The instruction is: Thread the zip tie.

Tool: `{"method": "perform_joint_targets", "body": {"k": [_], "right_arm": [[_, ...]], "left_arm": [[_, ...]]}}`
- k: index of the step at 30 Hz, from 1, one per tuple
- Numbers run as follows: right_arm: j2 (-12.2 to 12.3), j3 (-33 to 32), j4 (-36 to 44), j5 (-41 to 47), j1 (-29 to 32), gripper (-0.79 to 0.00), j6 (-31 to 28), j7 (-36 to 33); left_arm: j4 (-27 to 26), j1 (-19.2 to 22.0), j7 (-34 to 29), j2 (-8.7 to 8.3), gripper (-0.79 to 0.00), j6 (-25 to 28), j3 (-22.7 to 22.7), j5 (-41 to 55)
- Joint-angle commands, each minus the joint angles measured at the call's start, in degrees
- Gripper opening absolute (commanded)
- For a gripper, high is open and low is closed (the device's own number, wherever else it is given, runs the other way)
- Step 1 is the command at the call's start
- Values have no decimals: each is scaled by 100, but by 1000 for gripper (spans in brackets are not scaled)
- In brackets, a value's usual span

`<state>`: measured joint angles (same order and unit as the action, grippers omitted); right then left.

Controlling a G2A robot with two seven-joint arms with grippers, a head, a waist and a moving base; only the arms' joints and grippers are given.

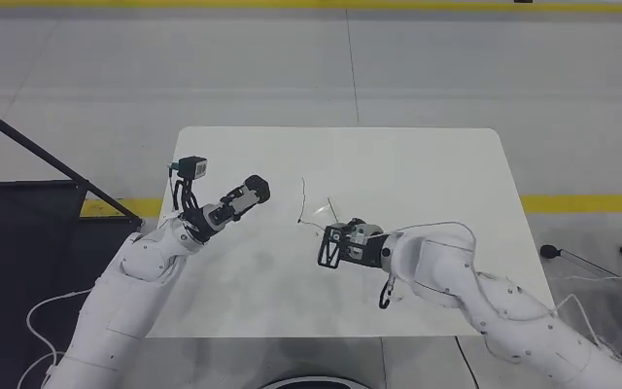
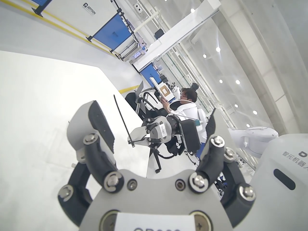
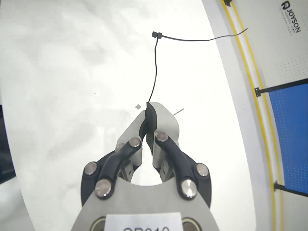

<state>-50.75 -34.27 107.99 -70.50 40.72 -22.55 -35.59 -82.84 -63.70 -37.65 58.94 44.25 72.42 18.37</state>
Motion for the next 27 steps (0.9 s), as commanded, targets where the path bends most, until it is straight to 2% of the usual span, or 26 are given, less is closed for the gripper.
{"method": "perform_joint_targets", "body": {"k": [1,8,13,25,27], "right_arm": [[-35,41,160,-186,-18,-785,76,-582],[-241,376,484,-729,-87,-785,268,-2354],[-536,771,345,-964,-302,-785,335,-3325],[-1421,1431,-517,-700,-1052,-785,123,-4717],[-1565,1587,-735,-605,-1206,-785,121,-4735]], "left_arm": [[0,0,0,0,0,0,0,0],[0,0,0,0,0,0,0,0],[0,0,0,0,0,0,0,0],[0,0,0,0,0,0,0,0],[0,0,0,0,0,0,0,0]]}}
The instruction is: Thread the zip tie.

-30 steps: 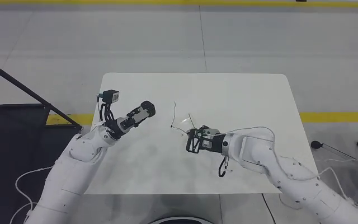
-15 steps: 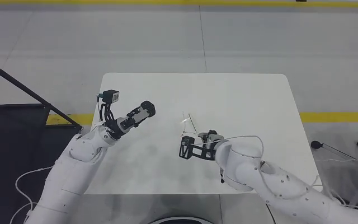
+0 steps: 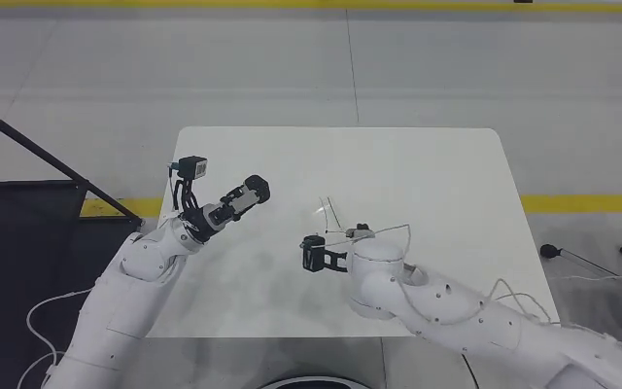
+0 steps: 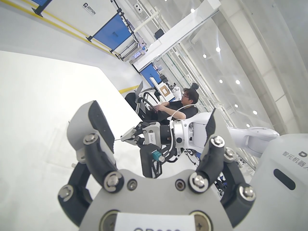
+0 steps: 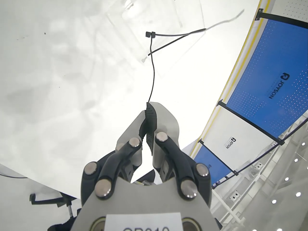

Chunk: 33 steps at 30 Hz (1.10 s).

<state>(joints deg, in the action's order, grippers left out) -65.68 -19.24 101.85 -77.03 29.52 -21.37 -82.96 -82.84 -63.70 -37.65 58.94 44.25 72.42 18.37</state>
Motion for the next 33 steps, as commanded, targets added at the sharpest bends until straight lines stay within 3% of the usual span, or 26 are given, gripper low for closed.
{"method": "perform_joint_targets", "body": {"k": [1,11,15,20,27,33], "right_arm": [[-139,162,-233,102,-175,-785,14,-10],[-730,931,-1187,814,-1022,-785,168,-164],[-890,950,-1378,896,-1100,-785,174,-170],[-1021,950,-1557,868,-1092,-773,155,-151],[-1135,950,-1721,818,-1071,-662,128,-124],[-1197,950,-1844,810,-1065,-646,89,-86]], "left_arm": [[0,0,0,0,0,0,0,0],[0,0,0,0,0,0,0,0],[0,0,0,0,0,0,0,0],[0,0,0,0,0,0,0,0],[0,0,0,0,0,0,0,0],[0,0,0,0,0,0,0,0]]}}
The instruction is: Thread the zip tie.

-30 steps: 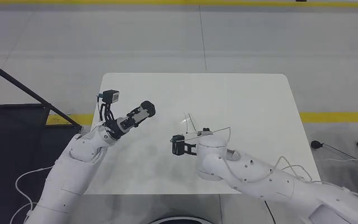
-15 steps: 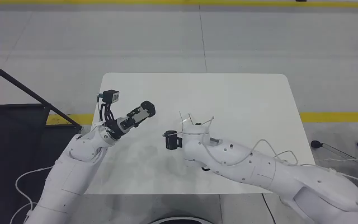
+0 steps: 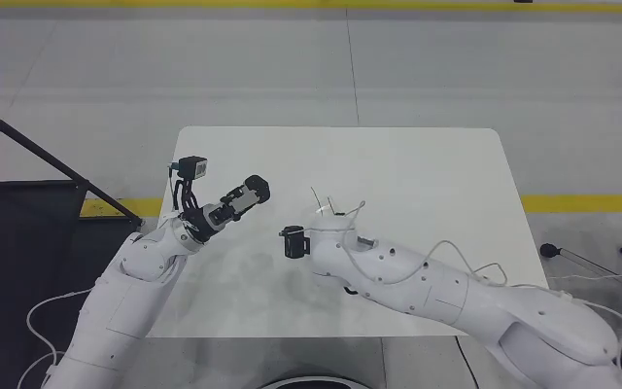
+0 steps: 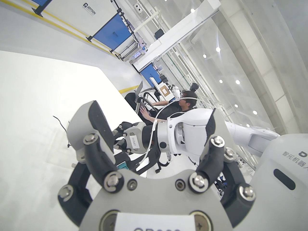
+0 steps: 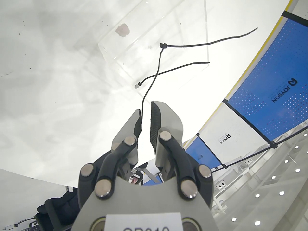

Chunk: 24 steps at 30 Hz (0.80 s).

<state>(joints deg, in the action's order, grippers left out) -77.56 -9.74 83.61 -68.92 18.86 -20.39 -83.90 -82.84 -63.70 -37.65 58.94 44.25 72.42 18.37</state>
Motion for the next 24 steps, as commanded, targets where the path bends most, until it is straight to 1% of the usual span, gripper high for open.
{"method": "perform_joint_targets", "body": {"k": [1,3,5,6,7,8,10,12,15,16,19,20,21,22,24], "right_arm": [[-18,0,-42,-6,1,-646,-16,16],[-36,0,-68,-14,0,-650,-18,18],[-47,0,-83,-10,-12,-628,-6,6],[-48,0,-73,-8,-21,-576,17,-17],[-44,0,-47,-1,-35,-496,53,-53],[-31,0,-17,21,-56,-468,98,-98],[22,-9,98,75,-106,-443,200,-200],[107,-75,276,103,-115,-443,318,-317],[296,-280,606,-5,-29,-400,450,-410],[371,-373,740,-72,29,-348,503,-410],[628,-735,1227,-383,283,-332,756,-392],[721,-878,1398,-513,397,-299,834,-336],[817,-1027,1574,-664,521,-234,895,-235],[916,-1176,1748,-824,662,-194,932,-108],[1115,-1505,2075,-1093,994,-188,974,258]], "left_arm": [[0,0,0,0,0,0,0,0],[0,0,0,0,0,0,0,0],[0,0,0,0,0,0,0,0],[0,0,0,0,0,0,0,0],[0,0,0,0,0,0,0,0],[0,0,0,0,0,0,0,0],[0,0,0,0,0,0,0,0],[0,0,0,0,0,0,0,0],[0,0,0,0,0,0,0,0],[0,0,0,0,0,0,0,0],[0,0,0,0,0,0,0,0],[0,0,0,0,0,0,0,0],[0,0,0,0,0,0,0,0],[0,0,0,0,0,0,0,0],[0,0,0,0,0,0,0,0]]}}
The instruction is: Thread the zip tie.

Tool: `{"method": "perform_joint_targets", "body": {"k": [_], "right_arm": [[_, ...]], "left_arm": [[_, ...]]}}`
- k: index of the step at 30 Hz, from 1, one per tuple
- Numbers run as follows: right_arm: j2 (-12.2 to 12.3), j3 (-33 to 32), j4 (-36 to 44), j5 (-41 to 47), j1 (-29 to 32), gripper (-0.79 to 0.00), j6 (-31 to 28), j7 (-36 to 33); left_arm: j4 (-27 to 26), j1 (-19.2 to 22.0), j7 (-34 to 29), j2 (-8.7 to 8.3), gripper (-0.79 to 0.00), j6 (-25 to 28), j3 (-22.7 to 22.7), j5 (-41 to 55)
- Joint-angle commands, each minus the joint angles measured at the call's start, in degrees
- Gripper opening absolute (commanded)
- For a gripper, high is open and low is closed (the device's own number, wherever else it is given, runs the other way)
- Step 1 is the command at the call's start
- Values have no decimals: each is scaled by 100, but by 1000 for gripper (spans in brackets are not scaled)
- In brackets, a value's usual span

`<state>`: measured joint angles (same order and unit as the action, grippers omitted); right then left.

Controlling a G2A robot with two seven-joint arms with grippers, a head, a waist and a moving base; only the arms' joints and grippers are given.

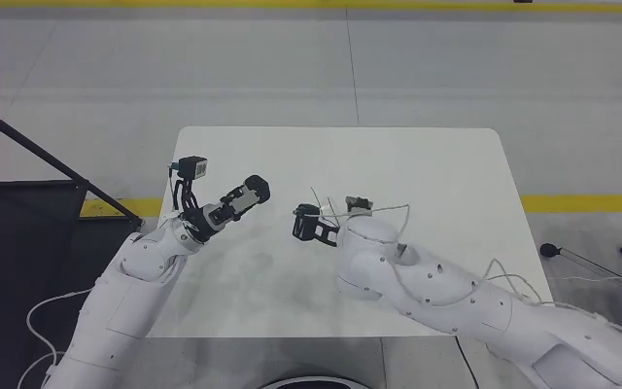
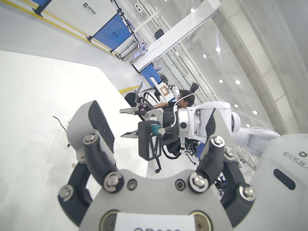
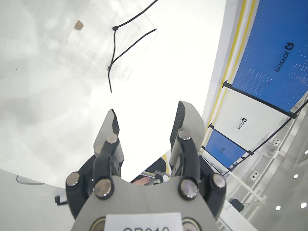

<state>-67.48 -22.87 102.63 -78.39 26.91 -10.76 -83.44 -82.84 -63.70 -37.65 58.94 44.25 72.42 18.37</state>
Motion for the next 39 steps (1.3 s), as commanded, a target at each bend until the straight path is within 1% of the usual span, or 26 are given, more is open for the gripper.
{"method": "perform_joint_targets", "body": {"k": [1,3,8,11,15,19,23,25,39], "right_arm": [[208,-390,327,-263,364,-194,38,442],[401,-803,557,-534,737,-169,108,853],[803,-1865,1115,-1050,1804,-37,335,2113],[984,-2501,1355,-1318,2501,-3,640,2884],[1137,-3218,1525,-1330,3284,0,853,3820],[1217,-3785,1568,-1109,3841,0,886,4599],[1261,-4214,1549,-850,4122,0,633,4948],[1276,-4376,1531,-772,4184,0,447,4952],[1278,-4400,1532,-757,4187,-1,406,4934]], "left_arm": [[0,0,0,0,0,0,0,0],[0,0,0,0,0,0,0,0],[0,0,0,0,0,0,0,0],[0,0,0,0,0,0,0,0],[0,0,0,0,0,0,0,0],[0,0,0,0,0,0,0,0],[0,0,0,0,0,0,0,0],[0,0,0,0,0,0,0,0],[0,0,0,0,-1,0,0,0]]}}
